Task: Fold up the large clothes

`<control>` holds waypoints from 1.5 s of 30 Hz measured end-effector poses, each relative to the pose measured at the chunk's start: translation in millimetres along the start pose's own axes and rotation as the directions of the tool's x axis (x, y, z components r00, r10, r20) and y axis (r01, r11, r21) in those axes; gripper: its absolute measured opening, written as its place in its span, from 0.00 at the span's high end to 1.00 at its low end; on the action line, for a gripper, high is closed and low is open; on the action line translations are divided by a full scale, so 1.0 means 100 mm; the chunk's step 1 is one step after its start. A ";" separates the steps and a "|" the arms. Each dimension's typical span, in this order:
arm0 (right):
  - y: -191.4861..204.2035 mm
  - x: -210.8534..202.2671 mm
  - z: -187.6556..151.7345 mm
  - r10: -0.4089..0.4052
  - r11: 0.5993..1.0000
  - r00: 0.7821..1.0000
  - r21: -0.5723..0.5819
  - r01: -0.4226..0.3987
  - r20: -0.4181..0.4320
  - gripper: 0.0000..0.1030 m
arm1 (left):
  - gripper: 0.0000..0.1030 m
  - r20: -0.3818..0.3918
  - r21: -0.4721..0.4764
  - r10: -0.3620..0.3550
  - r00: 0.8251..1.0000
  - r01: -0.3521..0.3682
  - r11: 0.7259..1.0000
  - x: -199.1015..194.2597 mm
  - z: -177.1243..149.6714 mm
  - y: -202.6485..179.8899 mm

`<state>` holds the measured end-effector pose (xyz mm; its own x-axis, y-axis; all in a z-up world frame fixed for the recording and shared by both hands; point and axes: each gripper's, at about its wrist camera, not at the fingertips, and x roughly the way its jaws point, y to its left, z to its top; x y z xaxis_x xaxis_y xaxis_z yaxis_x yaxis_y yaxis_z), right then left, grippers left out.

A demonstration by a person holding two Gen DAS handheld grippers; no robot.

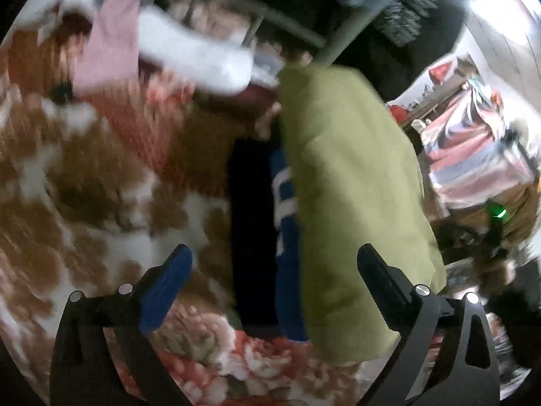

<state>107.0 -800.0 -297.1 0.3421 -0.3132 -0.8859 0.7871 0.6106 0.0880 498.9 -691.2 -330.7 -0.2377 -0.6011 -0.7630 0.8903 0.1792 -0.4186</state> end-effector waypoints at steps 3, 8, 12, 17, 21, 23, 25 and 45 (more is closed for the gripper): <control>0.19 -0.23 0.33 -0.061 0.998 0.989 -0.003 0.062 0.137 0.10 | 0.05 0.118 0.153 0.104 0.988 -0.122 0.981 -0.13 0.18 -0.50; 0.52 0.10 1.11 -0.193 0.981 0.963 0.066 0.183 0.190 0.07 | 0.05 0.172 0.217 0.084 0.981 -0.121 0.969 0.25 0.74 -1.19; 0.67 0.48 1.50 -0.300 0.953 0.940 0.099 0.286 0.161 0.07 | 0.05 0.111 0.183 0.217 0.970 -0.235 0.955 0.89 1.19 -1.29; 0.45 0.98 1.56 -0.326 0.941 0.941 0.129 0.313 0.088 0.05 | 0.04 -0.011 0.241 0.340 0.940 -0.327 0.914 1.49 1.27 -1.09; 0.15 1.12 1.51 -0.381 0.921 0.921 0.125 0.370 0.082 0.05 | 0.04 -0.024 0.206 0.358 0.933 -0.346 0.915 1.50 1.27 -0.75; 0.00 1.15 1.48 -0.404 0.913 0.911 0.109 0.394 0.084 0.05 | 0.04 0.007 0.155 0.390 0.921 -0.386 0.909 1.33 1.26 -0.59; -0.12 1.09 1.43 -0.403 0.913 0.911 0.112 0.393 0.087 0.05 | 0.04 0.016 0.123 0.397 0.918 -0.396 0.910 1.19 1.20 -0.51; 0.95 0.27 -0.08 -0.196 0.978 0.975 0.099 0.186 0.108 0.05 | 0.04 0.104 0.167 0.334 0.937 -0.348 0.923 0.36 -0.69 -1.05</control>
<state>186.9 -744.7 -316.7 0.2340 -0.5036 -0.8316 0.8837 0.4667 -0.0340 369.7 -678.4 -348.4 0.1153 -0.5842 -0.8033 0.9689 0.2442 -0.0386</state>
